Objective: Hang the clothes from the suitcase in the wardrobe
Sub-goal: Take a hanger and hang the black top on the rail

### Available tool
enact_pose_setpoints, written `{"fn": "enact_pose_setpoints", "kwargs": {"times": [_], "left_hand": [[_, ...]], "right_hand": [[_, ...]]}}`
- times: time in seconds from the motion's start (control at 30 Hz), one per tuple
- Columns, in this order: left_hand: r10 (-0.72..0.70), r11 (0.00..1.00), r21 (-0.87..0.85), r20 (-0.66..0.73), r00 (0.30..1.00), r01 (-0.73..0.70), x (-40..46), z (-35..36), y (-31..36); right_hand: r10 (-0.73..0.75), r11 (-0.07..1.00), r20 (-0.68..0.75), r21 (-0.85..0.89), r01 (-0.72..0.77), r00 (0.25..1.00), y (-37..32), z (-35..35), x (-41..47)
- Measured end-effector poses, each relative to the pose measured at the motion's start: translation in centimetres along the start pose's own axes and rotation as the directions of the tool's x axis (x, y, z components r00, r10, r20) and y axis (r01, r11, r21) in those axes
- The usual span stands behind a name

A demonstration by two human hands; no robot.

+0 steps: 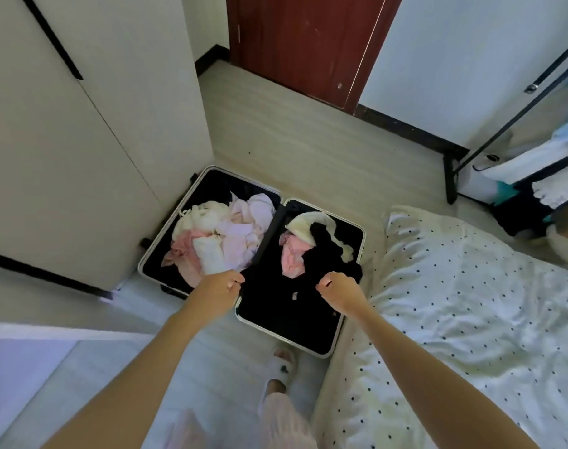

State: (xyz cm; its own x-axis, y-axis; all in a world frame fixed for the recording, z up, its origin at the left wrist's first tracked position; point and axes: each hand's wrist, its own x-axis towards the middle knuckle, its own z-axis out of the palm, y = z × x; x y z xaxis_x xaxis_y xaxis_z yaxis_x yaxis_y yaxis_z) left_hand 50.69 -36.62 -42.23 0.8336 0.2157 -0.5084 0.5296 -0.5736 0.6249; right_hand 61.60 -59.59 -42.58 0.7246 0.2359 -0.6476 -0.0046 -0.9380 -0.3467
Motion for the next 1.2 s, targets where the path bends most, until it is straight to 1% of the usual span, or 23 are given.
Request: {"fn": "enact_pose_setpoints", "kwargs": {"times": [0.07,0.13,0.23,0.33,0.43,0.47,0.53,0.6,0.63,0.7,0.77,0.83,0.9,0.97,1.03,1.13,1.2], "left_hand": [[-0.029,0.999,0.023,0.023,0.999,0.028,4.2,2.6,-1.0],[-0.057,0.998,0.043,0.043,0.997,0.055,6.9,4.5,-2.5],[-0.107,0.991,0.083,0.044,0.993,0.103,13.1,8.8,-6.3],[-0.107,0.983,0.152,0.015,0.994,0.103,19.3,12.3,-10.5],[-0.156,0.962,0.232,0.037,0.987,0.143,25.6,16.1,-15.1],[-0.175,0.951,0.267,0.053,0.983,0.155,28.0,18.2,-17.2],[-0.161,0.926,0.358,0.079,0.984,0.123,30.4,20.1,-19.0],[-0.175,0.877,0.461,0.046,0.983,0.135,33.2,22.5,-21.1],[-0.185,0.850,0.505,0.021,0.982,0.150,34.3,23.2,-21.9],[-0.272,0.821,0.518,-0.012,0.962,0.239,36.9,24.4,-23.4],[-0.346,0.828,0.466,-0.012,0.938,0.311,38.8,25.1,-24.8],[-0.361,0.863,0.361,-0.052,0.931,0.354,40.0,25.8,-25.6],[-0.355,0.904,0.218,-0.094,0.930,0.367,40.0,26.0,-25.4],[-0.340,0.934,0.077,-0.099,0.935,0.348,39.3,25.9,-24.6],[-0.331,0.944,-0.035,-0.100,0.938,0.329,38.2,24.4,-22.8],[-0.375,0.900,-0.260,-0.056,0.925,0.349,36.0,21.4,-19.2],[-0.387,0.828,-0.456,-0.045,0.921,0.325,34.0,18.5,-16.3]], "right_hand": [[0.032,0.999,0.030,0.022,-0.033,0.999,2.4,0.3,4.0],[0.033,0.999,0.037,0.023,-0.034,0.999,3.8,1.0,6.6],[0.029,1.000,0.055,0.009,-0.029,0.998,6.1,3.9,13.4],[0.033,0.999,0.067,-0.011,-0.033,0.997,7.4,7.2,19.4],[0.026,0.999,0.071,-0.045,-0.023,0.997,8.8,11.1,26.1],[0.038,0.998,0.078,-0.047,-0.034,0.996,9.5,13.2,28.9],[0.036,0.999,0.078,-0.034,-0.034,0.996,10.0,15.1,32.0],[0.048,0.999,0.104,-0.029,-0.046,0.993,10.8,17.9,35.2],[0.047,0.999,0.121,-0.024,-0.045,0.991,11.2,19.0,36.3],[0.053,0.999,0.152,-0.018,-0.051,0.987,12.1,21.0,38.4],[0.061,0.998,0.172,-0.013,-0.060,0.983,12.7,22.2,39.7],[0.081,0.997,0.190,-0.014,-0.079,0.979,13.2,22.8,40.7],[0.102,0.995,0.207,-0.006,-0.103,0.973,13.1,22.6,40.9],[0.118,0.993,0.230,-0.006,-0.120,0.966,12.6,22.0,40.5],[0.118,0.993,0.252,-0.011,-0.119,0.960,11.4,20.6,39.5],[0.099,0.995,0.280,-0.028,-0.095,0.955,9.4,18.3,37.7],[0.078,0.997,0.303,-0.031,-0.072,0.950,7.8,15.9,35.8]]}}
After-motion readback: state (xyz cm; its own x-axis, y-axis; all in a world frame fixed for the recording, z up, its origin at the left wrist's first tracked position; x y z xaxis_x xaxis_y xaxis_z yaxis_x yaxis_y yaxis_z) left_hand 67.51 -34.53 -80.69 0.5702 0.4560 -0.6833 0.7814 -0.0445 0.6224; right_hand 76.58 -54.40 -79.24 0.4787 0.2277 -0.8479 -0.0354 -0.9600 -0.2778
